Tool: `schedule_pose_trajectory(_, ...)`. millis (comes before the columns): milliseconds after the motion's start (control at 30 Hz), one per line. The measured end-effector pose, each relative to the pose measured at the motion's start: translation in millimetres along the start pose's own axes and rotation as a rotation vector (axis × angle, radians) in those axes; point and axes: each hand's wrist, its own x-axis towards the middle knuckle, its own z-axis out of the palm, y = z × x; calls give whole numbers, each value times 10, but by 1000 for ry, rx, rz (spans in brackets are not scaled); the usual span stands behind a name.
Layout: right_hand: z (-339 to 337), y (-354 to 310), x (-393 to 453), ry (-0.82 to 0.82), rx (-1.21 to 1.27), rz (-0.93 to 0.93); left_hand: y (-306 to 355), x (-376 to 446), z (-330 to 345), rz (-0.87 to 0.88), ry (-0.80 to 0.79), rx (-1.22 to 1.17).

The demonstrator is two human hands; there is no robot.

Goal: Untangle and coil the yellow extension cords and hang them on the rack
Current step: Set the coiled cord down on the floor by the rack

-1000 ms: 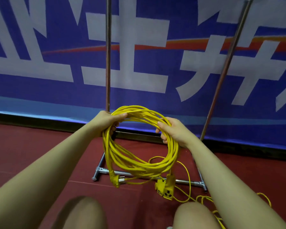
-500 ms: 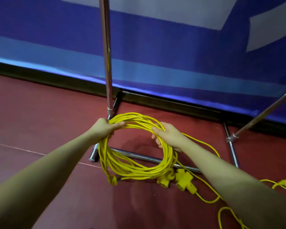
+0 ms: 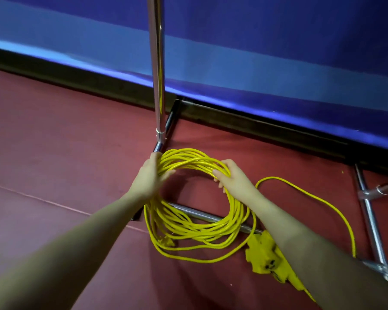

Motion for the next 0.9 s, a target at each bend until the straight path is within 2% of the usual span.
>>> schedule_pose_trajectory(100,69,108,57,45,-56,-21,-111,90,79,13,39,184)
schedule_pose_trajectory(300,243,210,147,143,-153,-15,-136,184,102,-2,109,128)
schedule_pose_trajectory(400,337,260,212,185,-185,-7,-124,231,137,-5,124,251)
schedule_pose_trajectory(467,359,292,250,195,-292,-2,-112,269,157,61,110,330)
schedule_pose_trajectory(567,348,297,263,166,-499,114,-105,254,123,174,99,274)
schedule_pose_trajectory(633,355,285,250,152,-614,123,-134,165,110,301,119,275)
schedule_pose_trajectory(700,371,247,213,186,-730,56,-166,43,147,370,72,375)
schedule_pose_trajectory(767,366,222,134,214,-812,-63,-183,-50,199,323,-48,505)
schedule_pose_trajectory(900,326,276,-8,90,-937,-145,-225,37,273,210,-168,687)
